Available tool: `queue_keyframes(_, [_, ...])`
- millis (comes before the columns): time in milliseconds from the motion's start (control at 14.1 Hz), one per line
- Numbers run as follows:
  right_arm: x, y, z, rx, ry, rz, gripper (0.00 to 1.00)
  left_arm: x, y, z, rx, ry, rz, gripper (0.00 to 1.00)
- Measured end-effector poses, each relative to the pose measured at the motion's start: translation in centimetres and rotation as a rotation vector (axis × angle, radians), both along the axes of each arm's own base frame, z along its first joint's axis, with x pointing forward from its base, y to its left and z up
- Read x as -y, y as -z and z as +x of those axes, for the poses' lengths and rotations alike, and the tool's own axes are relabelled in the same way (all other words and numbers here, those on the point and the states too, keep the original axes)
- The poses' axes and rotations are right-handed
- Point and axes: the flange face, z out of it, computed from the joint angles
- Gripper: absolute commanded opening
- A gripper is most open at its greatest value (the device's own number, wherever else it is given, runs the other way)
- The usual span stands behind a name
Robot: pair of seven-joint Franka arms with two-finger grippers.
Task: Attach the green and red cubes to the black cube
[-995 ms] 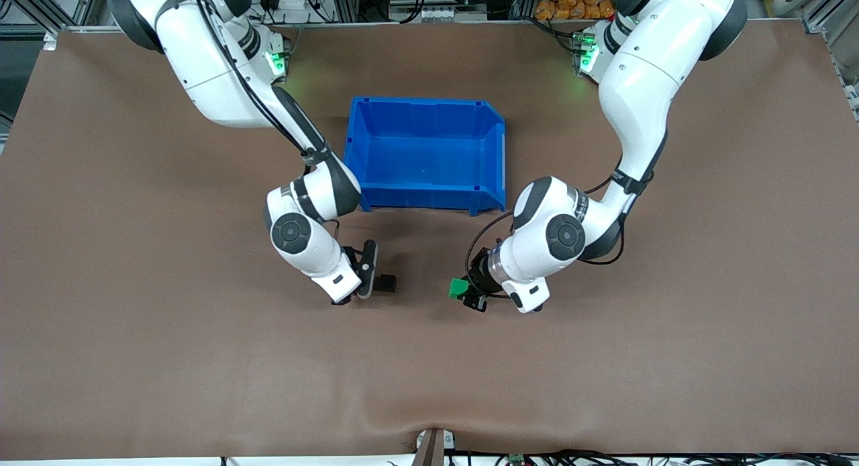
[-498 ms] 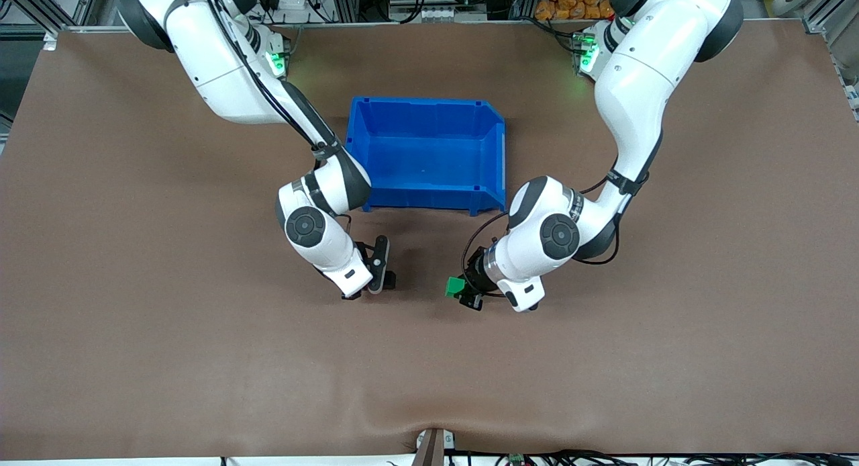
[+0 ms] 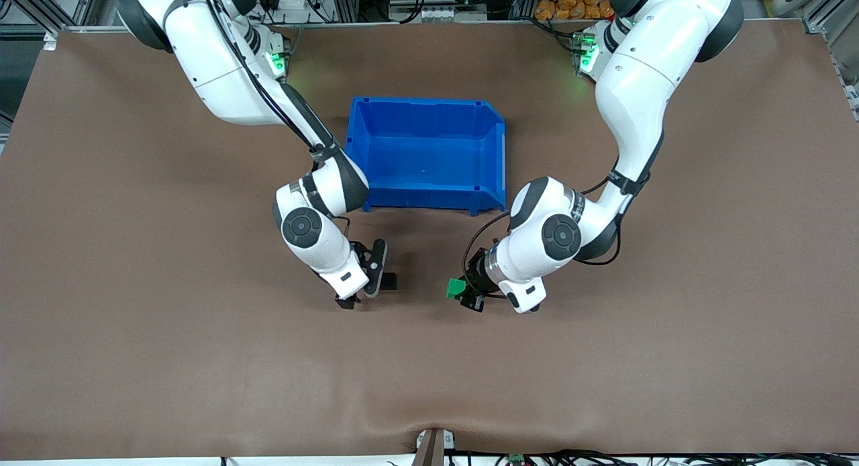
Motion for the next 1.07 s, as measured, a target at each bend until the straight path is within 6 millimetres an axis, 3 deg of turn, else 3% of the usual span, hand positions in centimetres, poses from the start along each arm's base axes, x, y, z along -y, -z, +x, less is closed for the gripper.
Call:
queue_keyframes(213, [1.4,-1.8,1.0,-0.021,0.04,-0.011,1.0,0.0,0.0,0.0,0.0,-0.001,0.0,0.0])
queue_keyframes(427, [4.5,-4.6,2.4,-0.043,0.164,-0.014,1.0,-0.1,0.0,0.1,0.001,-0.001,0.0,0.0])
queue_keyframes(853, [15.8,-7.1,6.7,-0.031,0.531,0.018,1.0,-0.1,0.0,0.1,0.001,-0.002,0.0,0.0])
queue_keyframes(1067, [19.1,-10.0,8.6,0.018,0.676,0.049,1.0,-0.1,0.0,0.1,0.0,-0.002,0.001,0.0])
